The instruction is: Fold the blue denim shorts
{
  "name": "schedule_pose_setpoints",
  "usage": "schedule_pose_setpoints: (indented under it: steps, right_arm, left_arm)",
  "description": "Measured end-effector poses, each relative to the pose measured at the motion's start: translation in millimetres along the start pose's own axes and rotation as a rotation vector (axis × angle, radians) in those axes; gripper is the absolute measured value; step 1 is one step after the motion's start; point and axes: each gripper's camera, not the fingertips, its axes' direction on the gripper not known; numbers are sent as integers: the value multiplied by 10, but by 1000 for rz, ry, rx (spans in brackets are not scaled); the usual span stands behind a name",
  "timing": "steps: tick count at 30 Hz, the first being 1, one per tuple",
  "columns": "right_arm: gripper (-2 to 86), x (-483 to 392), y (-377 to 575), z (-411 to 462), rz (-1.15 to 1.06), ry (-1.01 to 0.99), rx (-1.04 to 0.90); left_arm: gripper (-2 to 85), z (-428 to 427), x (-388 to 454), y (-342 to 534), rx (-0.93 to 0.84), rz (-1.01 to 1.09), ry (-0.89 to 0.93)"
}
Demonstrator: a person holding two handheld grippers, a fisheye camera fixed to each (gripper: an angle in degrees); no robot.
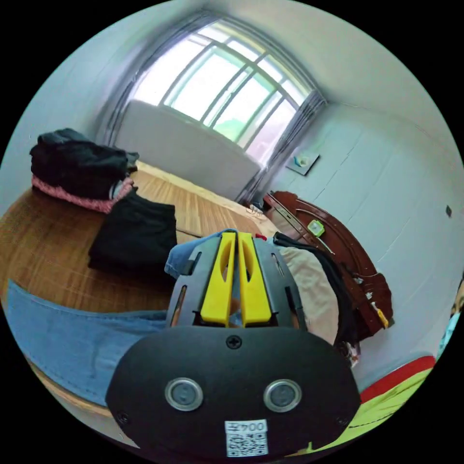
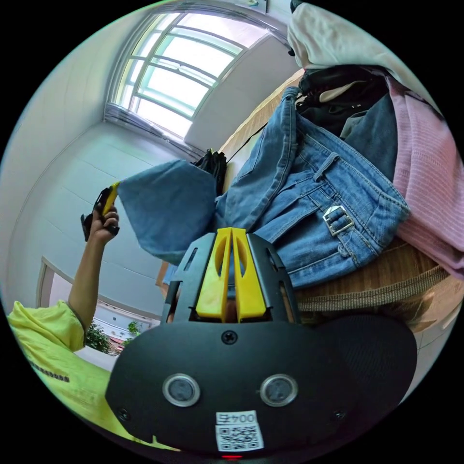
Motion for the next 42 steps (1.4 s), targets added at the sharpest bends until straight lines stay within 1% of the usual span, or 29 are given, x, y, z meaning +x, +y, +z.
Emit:
schedule_pose_setpoints:
  steps: [2,3,5,6,8,9,10,13,15,16,18,19,21,23,24,26,31,34,36,38,40,42]
  right_arm:
    - [-3,-95,35,13,-18,9,-7]
    - [-1,-157,57,22,-28,13,-9]
    - [8,-246,91,30,-36,21,-4]
    - [24,-306,110,31,-38,23,-2]
    - [55,-416,144,25,-50,43,8]
    - [71,-511,173,20,-70,71,17]
    - [76,-566,189,19,-83,86,19]
    - [66,-928,304,11,-175,244,45]
    - [21,-1302,429,52,-281,457,93]
    - [9,-1387,455,90,-305,520,95]
    - [-1,-1631,510,348,-391,728,41]
    - [-3,-1666,512,426,-403,768,14]
    - [-6,-1724,507,768,-437,871,-146]
    - [-6,-1765,521,967,-474,938,-215]
    - [-6,-1803,525,1068,-504,973,-260]
    - [-6,-1856,521,1139,-531,1012,-285]
    - [0,-1849,452,1101,-539,987,-320]
    - [22,-1731,304,840,-384,844,-306]
    - [45,-1579,257,509,-215,621,-237]
    - [48,-1470,294,283,-136,484,-181]
    - [50,-1372,337,104,-91,407,-156]
    - [48,-1243,357,-114,-43,353,-138]
  left_arm:
    - [10,-819,-4,-114,115,43,-123]
    - [10,-1010,-33,-115,139,42,-167]
    - [10,-1707,-300,-25,228,-41,-299]
    - [10,-1855,-391,11,242,-74,-320]
    - [11,-2408,-796,232,288,-218,-413]
    - [11,-2526,-899,299,294,-250,-427]
    - [11,-2732,-1102,440,296,-314,-452]
    - [11,-3084,-1519,826,267,-432,-514]
    - [11,-3204,-1720,1068,232,-474,-515]
    - [10,-3237,-1842,1225,193,-500,-513]
    - [9,-3266,-2019,1489,161,-544,-481]
    - [9,-3293,-2129,1660,159,-588,-454]
    - [9,-3312,-2281,1871,155,-645,-393]
    - [8,-3304,-2399,2055,139,-684,-328]
    - [8,-3304,-2409,2087,136,-688,-324]
    - [7,-3322,-2430,2179,117,-698,-314]
    - [7,-3464,-2488,2289,102,-721,-287]
    - [7,-3575,-2524,2296,100,-736,-257]
    - [7,-3635,-2533,2277,99,-738,-244]
    - [7,-3702,-2526,2201,82,-724,-238]
    - [8,-3760,-2517,2129,74,-721,-224]
    - [8,-3867,-2470,2016,109,-710,-214]
